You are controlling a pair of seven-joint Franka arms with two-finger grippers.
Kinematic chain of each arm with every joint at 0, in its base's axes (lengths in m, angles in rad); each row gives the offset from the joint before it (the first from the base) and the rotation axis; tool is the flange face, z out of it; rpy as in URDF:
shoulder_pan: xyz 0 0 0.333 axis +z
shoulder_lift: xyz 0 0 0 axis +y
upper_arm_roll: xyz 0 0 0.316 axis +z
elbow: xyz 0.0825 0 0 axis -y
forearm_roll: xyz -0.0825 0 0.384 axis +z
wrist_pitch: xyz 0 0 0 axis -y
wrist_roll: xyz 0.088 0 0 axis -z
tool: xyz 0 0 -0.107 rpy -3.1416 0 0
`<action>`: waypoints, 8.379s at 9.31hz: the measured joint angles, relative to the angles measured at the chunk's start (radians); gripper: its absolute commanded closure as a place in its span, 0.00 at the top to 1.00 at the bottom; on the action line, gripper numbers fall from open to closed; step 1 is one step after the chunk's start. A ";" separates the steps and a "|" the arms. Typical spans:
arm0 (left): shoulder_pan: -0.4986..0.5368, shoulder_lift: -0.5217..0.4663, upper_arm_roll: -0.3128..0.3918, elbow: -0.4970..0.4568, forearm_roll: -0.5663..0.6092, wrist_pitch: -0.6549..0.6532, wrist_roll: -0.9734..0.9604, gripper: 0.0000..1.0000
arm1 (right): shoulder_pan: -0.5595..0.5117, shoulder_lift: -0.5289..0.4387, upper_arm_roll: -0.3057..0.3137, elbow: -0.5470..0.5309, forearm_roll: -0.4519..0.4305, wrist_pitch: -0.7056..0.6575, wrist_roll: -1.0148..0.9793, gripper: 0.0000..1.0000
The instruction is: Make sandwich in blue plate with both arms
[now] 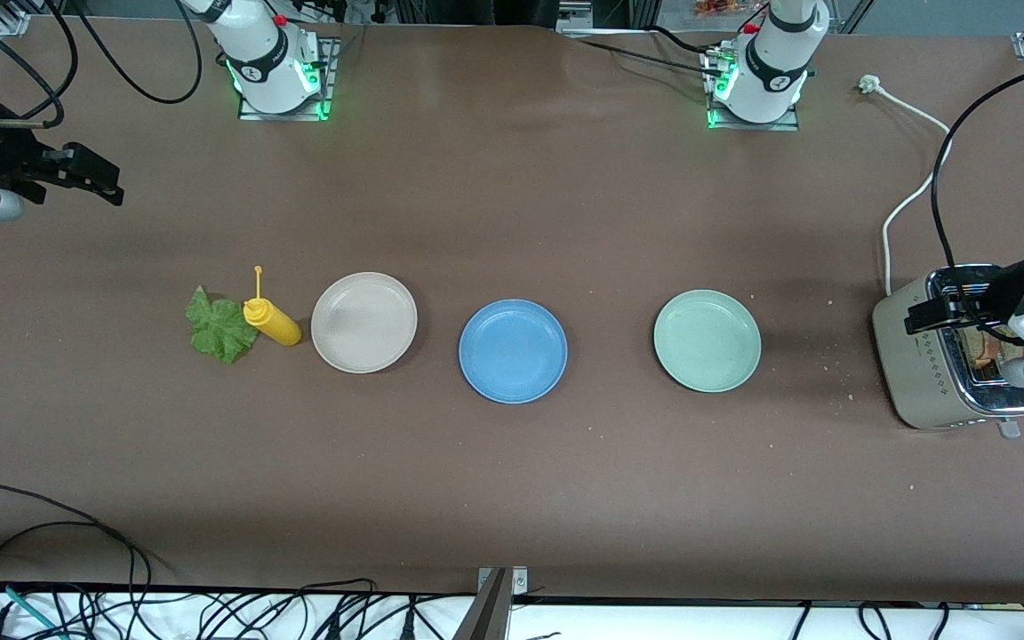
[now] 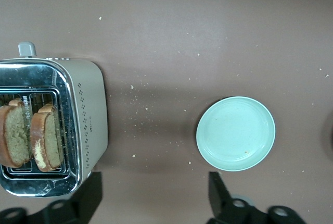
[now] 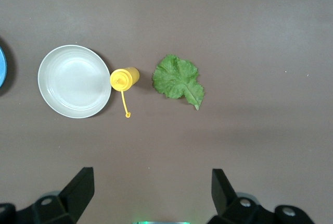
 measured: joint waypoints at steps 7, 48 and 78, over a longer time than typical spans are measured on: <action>0.008 0.000 -0.001 0.000 0.000 -0.031 0.001 1.00 | 0.000 0.003 0.000 0.000 0.000 0.001 0.002 1.00; 0.222 -0.051 -0.093 -0.134 0.063 0.116 0.084 1.00 | 0.001 -0.001 -0.002 0.052 -0.006 -0.080 0.006 1.00; 0.304 0.135 -0.082 -0.209 0.199 0.202 0.091 0.00 | 0.000 -0.002 0.001 0.060 -0.006 -0.125 0.007 1.00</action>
